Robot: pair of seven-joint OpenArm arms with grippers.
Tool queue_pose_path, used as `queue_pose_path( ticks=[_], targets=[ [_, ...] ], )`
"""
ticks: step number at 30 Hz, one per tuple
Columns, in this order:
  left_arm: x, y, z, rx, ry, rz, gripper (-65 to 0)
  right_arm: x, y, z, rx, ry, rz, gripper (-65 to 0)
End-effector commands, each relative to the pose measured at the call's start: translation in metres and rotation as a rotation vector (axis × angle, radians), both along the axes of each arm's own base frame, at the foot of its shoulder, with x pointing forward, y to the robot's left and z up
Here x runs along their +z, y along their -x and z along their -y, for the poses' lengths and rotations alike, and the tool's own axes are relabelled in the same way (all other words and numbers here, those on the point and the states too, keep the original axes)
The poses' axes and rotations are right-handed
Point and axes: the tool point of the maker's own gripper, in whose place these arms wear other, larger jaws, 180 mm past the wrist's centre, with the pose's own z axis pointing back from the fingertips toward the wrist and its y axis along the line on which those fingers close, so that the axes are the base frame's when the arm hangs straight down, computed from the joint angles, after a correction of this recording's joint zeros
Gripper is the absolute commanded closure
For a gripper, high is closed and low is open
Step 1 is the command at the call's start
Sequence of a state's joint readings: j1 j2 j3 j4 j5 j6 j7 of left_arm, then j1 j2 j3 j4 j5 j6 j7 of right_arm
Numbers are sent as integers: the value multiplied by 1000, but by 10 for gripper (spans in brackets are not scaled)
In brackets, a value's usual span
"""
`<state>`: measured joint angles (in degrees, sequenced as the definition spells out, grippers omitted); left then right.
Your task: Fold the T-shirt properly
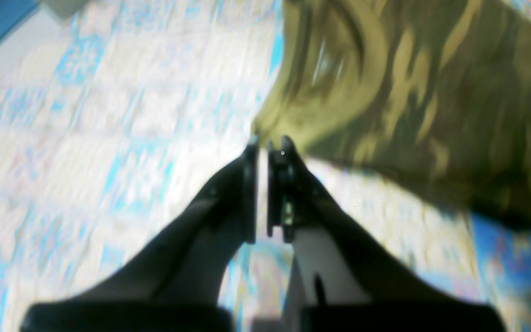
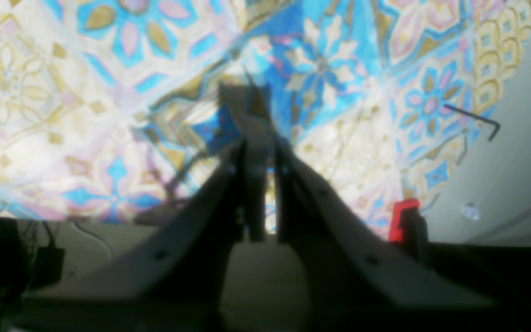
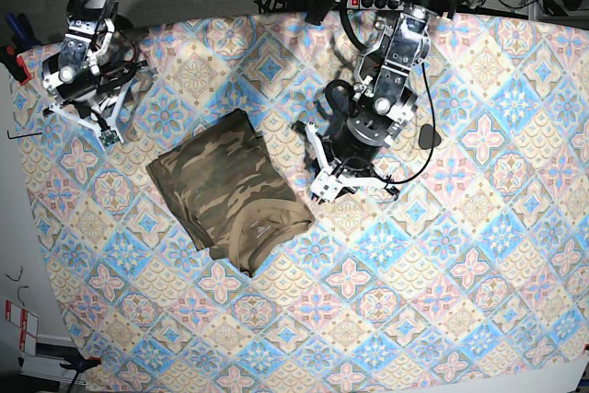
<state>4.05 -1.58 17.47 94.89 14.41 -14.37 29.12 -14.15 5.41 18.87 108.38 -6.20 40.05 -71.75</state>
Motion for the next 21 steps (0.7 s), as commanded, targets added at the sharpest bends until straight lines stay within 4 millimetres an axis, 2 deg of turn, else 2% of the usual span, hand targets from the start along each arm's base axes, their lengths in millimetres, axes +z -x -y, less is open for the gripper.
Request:
queue_pose_path(
  ticks=[1,7,13,15,21],
  targets=[
    [20,-5,0,11,8,35,0,6,2,8,-6,26,11,-29],
    [34,27,-28,72,-119,-72,0,-3,23,8,-3,30,-44,-29],
    [5,64,-55,97,-227,-219,0,-4,25,9,-4,30,-47,-29],
    [-7,80,-58,92,-240,-265,0,-6,29,7,-8,24,-56,-29],
    [-25,128,-68,116,-234,-369,0,-13,44,2,-1,6,-71,-29]
  ],
)
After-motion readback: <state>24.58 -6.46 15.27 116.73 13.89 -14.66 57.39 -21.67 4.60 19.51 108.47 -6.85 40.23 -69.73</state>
